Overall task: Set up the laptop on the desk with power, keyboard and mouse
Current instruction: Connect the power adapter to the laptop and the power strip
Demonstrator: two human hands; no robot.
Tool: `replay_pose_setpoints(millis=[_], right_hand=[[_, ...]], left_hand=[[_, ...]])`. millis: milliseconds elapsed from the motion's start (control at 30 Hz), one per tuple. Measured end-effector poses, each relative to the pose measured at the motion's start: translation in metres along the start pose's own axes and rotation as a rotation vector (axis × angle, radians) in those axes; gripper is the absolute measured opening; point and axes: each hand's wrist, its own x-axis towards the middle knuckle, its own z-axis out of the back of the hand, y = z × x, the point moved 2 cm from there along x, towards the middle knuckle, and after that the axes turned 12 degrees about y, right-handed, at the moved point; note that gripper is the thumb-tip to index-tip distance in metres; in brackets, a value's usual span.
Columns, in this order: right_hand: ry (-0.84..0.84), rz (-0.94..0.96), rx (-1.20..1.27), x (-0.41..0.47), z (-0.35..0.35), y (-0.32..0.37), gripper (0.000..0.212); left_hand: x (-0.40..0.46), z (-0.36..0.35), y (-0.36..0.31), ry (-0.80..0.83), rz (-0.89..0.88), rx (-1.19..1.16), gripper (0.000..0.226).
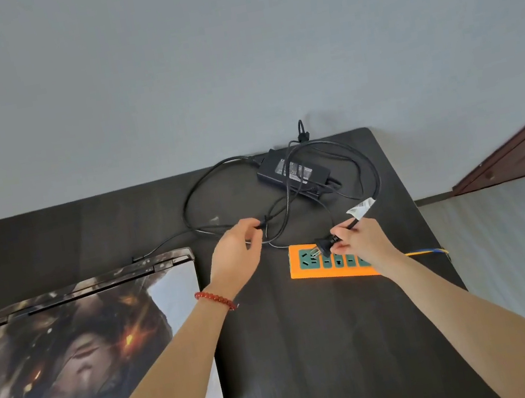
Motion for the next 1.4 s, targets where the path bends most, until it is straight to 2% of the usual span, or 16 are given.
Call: replay_pose_setpoints(millis=[100,233,467,700,833,1300,1400], right_hand=[[-0.013,-0.003,0.015,-0.001,0.0,-0.001,0.014],[-0.024,0.017,-0.056,-0.002,-0.003,0.003,0.014],[0.0,0.03,-0.116,-0.001,-0.003,0.002,0.012],[-0.076,0.048,-0.186,0.005,-0.003,0.0,0.014],[-0.086,0.033,-0.204,0.006,-0.003,0.001,0.015],[-0.235,0.294,-0.893,-0.01,-0.021,0.006,0.032],[-0.25,0.378,-0.894,-0.013,-0.031,0.006,0.03]], left_hand=[[-0.023,-0.03,0.012,0.035,-0.013,0.004,0.023],[-0.035,-0.052,0.017,0.026,0.03,-0.03,0.028],[-0.036,-0.067,0.011,0.159,-0.026,0.115,0.048],[-0.022,-0.074,0.002,0.201,-0.038,0.179,0.053],[-0.017,-0.076,0.003,0.17,-0.027,0.157,0.053],[-0.016,-0.079,0.01,0.127,-0.053,0.228,0.052],[-0.015,-0.078,0.01,0.122,-0.055,0.214,0.051]])
